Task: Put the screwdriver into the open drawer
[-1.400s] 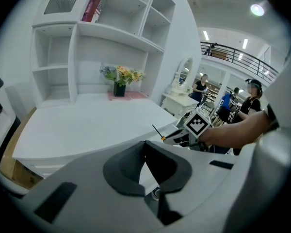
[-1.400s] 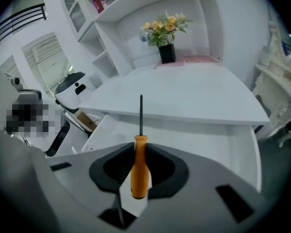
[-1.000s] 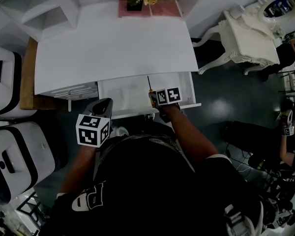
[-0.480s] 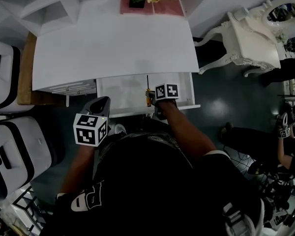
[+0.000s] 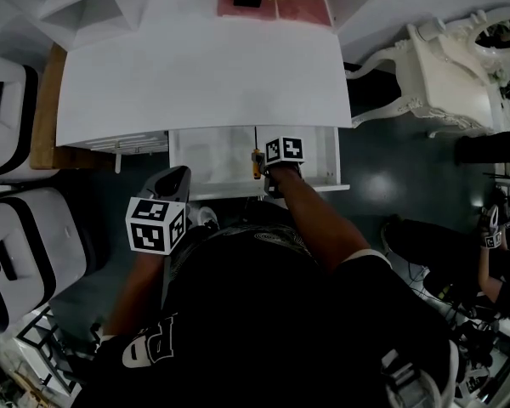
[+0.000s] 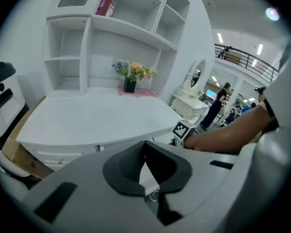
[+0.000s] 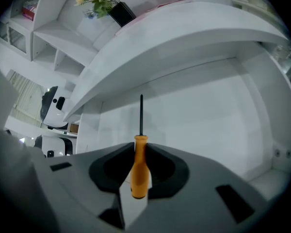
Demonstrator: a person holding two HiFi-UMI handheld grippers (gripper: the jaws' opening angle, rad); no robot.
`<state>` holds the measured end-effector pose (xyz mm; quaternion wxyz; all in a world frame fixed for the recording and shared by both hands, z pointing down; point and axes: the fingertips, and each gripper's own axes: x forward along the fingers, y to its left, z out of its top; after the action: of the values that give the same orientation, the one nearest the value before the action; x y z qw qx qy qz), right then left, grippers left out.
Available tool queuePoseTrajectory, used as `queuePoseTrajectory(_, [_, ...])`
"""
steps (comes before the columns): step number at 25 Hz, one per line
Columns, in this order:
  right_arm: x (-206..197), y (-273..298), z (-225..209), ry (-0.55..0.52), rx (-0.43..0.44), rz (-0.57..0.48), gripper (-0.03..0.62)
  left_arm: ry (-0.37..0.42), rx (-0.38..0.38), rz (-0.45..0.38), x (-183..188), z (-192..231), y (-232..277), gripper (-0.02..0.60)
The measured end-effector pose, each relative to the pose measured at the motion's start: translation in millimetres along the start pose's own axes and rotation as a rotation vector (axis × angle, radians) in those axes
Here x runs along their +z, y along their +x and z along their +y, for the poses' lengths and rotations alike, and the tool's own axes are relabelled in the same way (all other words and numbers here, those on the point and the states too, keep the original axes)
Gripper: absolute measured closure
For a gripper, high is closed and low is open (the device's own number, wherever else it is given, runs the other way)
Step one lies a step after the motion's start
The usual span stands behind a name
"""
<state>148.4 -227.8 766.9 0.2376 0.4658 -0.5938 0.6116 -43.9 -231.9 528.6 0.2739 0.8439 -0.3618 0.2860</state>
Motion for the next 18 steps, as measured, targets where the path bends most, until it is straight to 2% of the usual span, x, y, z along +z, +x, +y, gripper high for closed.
queuePoseTrajectory(18, [0.1,30.5,-15.1,-0.009,-0.022,0.045,0.510,-0.048,0.044,0.038,-11.2,6.7,1.8,0.571])
